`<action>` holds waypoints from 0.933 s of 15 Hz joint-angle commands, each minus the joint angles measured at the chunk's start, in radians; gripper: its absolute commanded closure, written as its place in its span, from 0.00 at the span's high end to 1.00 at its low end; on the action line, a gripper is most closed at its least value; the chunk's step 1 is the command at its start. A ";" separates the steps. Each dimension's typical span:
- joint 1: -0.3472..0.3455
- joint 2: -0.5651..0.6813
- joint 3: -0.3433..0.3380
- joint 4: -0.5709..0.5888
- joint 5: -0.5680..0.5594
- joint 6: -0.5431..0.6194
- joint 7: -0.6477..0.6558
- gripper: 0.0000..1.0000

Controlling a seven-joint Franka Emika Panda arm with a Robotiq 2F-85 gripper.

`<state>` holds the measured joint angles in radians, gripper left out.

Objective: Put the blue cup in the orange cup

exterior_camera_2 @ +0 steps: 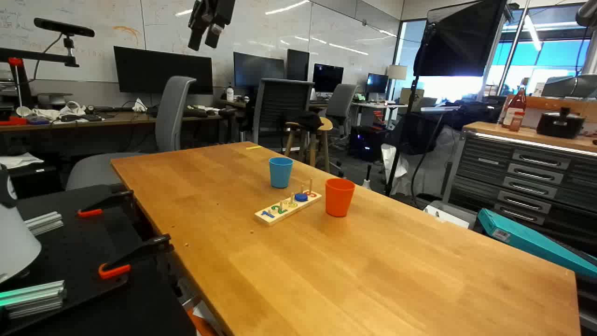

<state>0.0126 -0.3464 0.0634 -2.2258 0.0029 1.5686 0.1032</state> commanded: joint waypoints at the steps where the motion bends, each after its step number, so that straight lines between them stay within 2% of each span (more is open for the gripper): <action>1: 0.005 0.001 -0.004 0.003 -0.001 -0.001 0.001 1.00; 4: 0.005 0.000 -0.004 0.005 -0.001 -0.001 0.001 1.00; 5: 0.009 0.000 0.002 -0.016 0.004 0.031 0.012 1.00; 7: 0.028 0.032 0.028 -0.053 -0.006 0.230 0.017 1.00; 9: 0.048 0.104 0.062 -0.024 -0.005 0.403 0.041 1.00; 13: 0.076 0.326 0.113 0.035 -0.049 0.772 0.091 1.00; 14: 0.077 0.389 0.111 0.073 -0.067 0.819 0.099 1.00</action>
<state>0.0794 -0.1434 0.1700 -2.2553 -0.0149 2.2405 0.1598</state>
